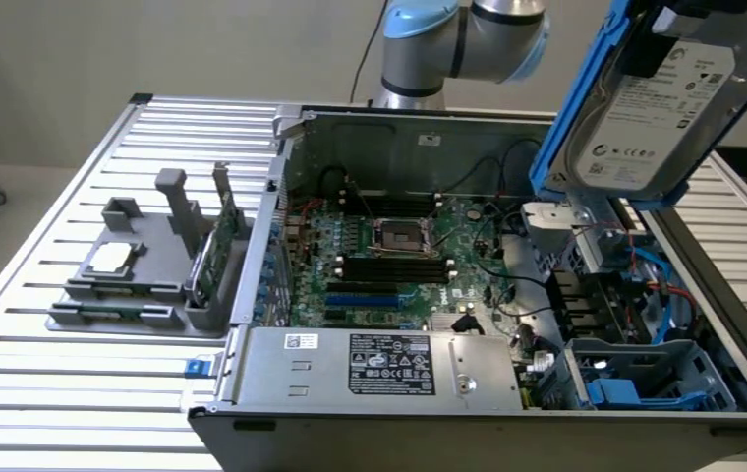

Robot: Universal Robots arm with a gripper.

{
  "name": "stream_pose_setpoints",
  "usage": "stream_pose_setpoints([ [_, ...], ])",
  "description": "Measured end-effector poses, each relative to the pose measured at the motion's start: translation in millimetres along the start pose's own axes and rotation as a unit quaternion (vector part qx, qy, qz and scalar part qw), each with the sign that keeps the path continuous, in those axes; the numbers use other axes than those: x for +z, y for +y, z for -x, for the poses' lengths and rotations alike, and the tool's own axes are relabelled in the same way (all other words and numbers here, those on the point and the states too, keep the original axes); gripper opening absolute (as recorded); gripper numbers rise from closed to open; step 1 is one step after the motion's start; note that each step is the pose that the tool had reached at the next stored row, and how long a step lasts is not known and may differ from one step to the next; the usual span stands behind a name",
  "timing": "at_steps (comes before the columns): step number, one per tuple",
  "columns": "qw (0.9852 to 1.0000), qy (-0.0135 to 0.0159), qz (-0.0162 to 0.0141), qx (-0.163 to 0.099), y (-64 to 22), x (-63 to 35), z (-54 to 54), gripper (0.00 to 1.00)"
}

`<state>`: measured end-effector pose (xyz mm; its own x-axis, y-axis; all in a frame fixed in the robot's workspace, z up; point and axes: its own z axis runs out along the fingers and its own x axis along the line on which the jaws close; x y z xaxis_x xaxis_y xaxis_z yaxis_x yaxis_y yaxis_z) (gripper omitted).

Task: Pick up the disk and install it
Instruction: 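Pick up the disk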

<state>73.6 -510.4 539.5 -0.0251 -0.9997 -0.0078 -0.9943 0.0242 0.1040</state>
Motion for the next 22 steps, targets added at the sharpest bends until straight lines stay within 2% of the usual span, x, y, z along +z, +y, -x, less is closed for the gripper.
stream_pose_setpoints([
  [2, 1.0, -0.0008, -0.0025, 0.0, -3.3, -0.4, -4.9, 0.33],
  [3, 1.0, -0.0014, -0.0056, 0.0, -4.6, -0.5, -7.0, 0.33],
  [8, 0.9997, -0.0028, -0.0254, -0.001, -10.2, -0.9, -18.3, 0.33],
  [10, 0.9995, -0.003, -0.0316, -0.001, -11.8, -0.7, -24.2, 0.33],
  [12, 0.9994, -0.0032, -0.0335, -0.001, -12.5, 0.6, -32.1, 0.33],
  [15, 0.9994, -0.0034, -0.0342, -0.001, -13.7, 3.5, -44.3, 0.33],
  [22, 0.9993, -0.0035, -0.0362, -0.001, -18.5, 9.5, -62.4, 0.33],
])
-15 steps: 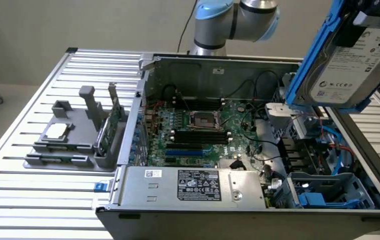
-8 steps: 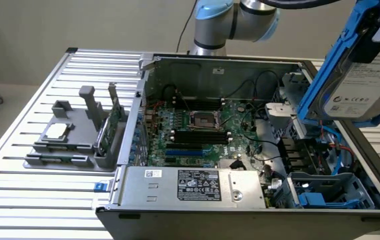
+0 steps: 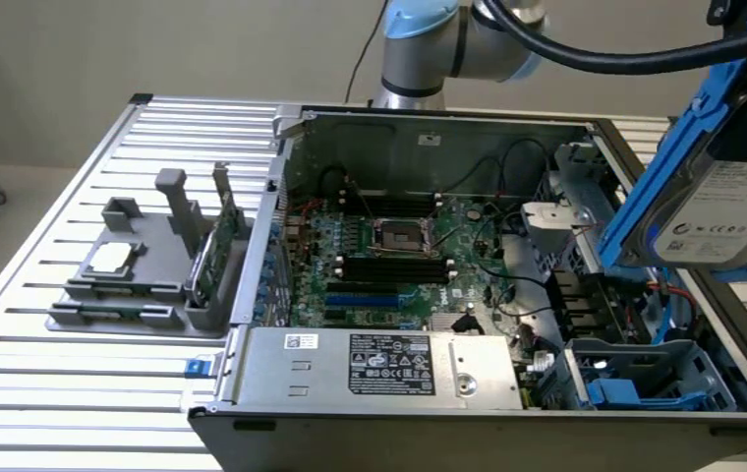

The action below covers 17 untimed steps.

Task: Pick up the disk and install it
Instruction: 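Pick up the disk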

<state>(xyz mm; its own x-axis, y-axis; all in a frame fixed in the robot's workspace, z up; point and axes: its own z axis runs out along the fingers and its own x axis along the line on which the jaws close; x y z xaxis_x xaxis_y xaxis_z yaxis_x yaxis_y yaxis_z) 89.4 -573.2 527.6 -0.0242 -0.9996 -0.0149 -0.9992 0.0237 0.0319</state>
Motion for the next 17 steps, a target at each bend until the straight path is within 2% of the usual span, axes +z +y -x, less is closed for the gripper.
stream_pose_setpoints([
  [10, 1.0, 0.0, -0.0002, 0.0, -13.3, 13.2, -21.9, 0.33],
  [17, 1.0, 0.0001, -0.0003, 0.0, -15.3, 25.8, -26.4, 0.33],
])
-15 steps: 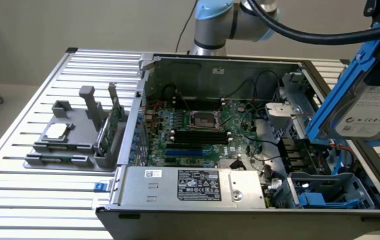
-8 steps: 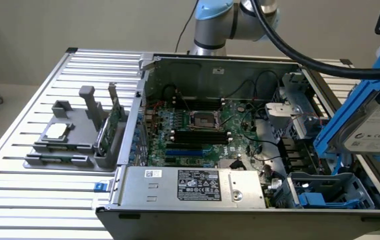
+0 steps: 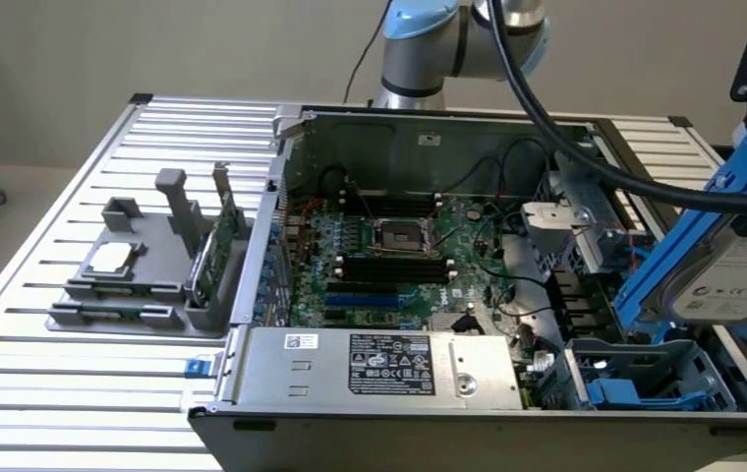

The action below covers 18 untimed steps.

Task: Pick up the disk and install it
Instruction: 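Pick up the disk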

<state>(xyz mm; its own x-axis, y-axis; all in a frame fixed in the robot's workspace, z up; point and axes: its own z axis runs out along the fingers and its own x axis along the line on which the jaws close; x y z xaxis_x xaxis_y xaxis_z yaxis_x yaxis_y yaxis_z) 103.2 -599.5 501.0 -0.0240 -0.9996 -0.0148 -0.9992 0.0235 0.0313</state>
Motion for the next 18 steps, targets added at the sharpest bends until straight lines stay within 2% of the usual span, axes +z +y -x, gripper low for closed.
stream_pose_setpoints([
  [18, 1.0, 0.0004, 0.0004, 0.0, -2.9, 32.5, 1.5, 0.33],
])
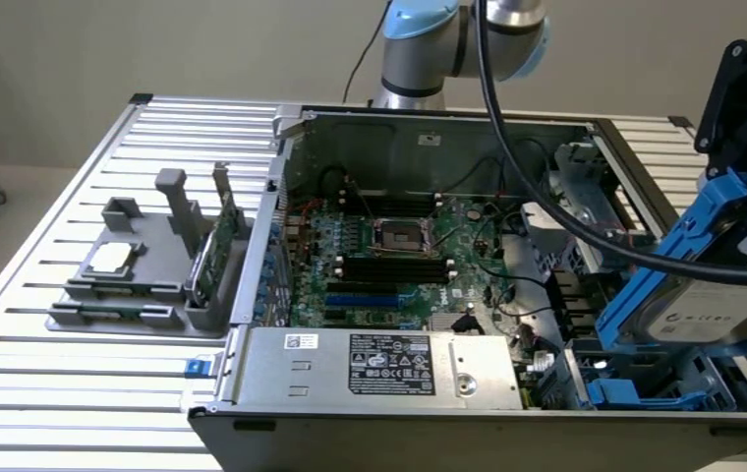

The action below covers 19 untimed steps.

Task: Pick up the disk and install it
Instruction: 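Pick up the disk, then insert the disk into the insertion slot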

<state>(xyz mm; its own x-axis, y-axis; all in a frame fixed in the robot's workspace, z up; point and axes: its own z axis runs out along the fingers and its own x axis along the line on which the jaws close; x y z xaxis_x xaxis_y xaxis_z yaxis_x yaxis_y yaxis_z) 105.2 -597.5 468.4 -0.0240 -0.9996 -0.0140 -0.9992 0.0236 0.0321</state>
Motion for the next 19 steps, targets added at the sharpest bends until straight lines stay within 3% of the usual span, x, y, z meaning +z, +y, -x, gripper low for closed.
stream_pose_setpoints([
  [5, 1.0, 0.0005, 0.0041, 0.0, -1.1, 2.0, 2.7, 0.33],
  [19, 1.0, 0.0004, 0.0042, 0.0, -1.1, 2.1, 2.8, 0.33],
])
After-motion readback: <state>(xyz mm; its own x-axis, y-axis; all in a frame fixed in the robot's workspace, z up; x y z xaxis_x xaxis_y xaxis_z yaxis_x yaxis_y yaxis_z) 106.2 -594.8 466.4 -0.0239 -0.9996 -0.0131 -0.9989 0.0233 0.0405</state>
